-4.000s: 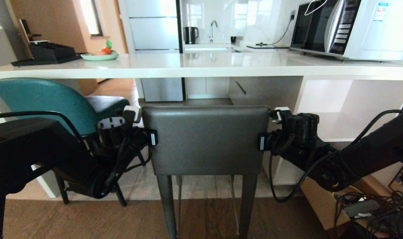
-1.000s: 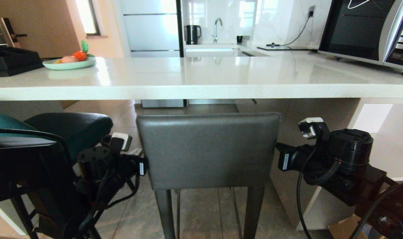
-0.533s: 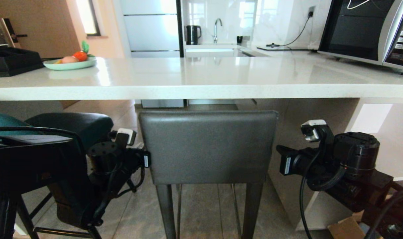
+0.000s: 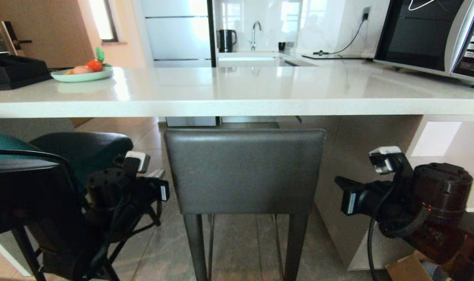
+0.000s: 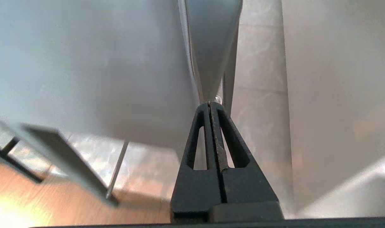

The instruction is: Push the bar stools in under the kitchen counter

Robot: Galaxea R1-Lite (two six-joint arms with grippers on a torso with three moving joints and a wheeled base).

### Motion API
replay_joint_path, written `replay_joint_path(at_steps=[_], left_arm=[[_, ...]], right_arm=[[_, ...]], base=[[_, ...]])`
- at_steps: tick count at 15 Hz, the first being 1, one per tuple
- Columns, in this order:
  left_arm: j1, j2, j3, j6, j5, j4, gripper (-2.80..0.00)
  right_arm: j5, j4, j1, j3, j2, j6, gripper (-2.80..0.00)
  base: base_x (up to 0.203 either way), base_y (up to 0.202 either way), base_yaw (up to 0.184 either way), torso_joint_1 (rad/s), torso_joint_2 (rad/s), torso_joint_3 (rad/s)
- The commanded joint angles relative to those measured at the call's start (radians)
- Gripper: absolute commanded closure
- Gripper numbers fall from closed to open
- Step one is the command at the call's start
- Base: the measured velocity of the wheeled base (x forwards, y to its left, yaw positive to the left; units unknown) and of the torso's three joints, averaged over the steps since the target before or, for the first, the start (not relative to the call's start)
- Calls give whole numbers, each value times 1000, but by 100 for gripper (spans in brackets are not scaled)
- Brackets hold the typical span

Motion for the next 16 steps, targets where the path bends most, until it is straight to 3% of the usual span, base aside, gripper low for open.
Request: replay_joint_path(at_steps=[1, 4, 8, 11, 13, 16], left_arm=[[-1, -211, 135, -30, -1, -10, 0], [-2, -393, 302, -53, -3, -10, 0], [8, -589, 411, -48, 8, -3, 0], [24, -727, 424, -42, 109, 67, 0], [55, -840, 415, -25, 138, 125, 0], [107, -1103, 370, -15, 146, 339, 0]], right_arm=[[-8, -7, -1, 89, -144, 13, 0], [-46, -1, -31, 167, -310, 32, 0], [-70, 106, -78, 214, -543, 35, 0], [-80, 358, -102, 178, -779, 34, 0], [-87, 550, -146, 132, -930, 33, 0], [-90, 895, -251, 19, -1129, 29, 0]], base=[[0, 0, 0, 0, 0, 0], [0, 0, 0, 0, 0, 0], [0, 0, 0, 0, 0, 0], [0, 0, 0, 0, 0, 0], [0, 0, 0, 0, 0, 0], [0, 0, 0, 0, 0, 0]])
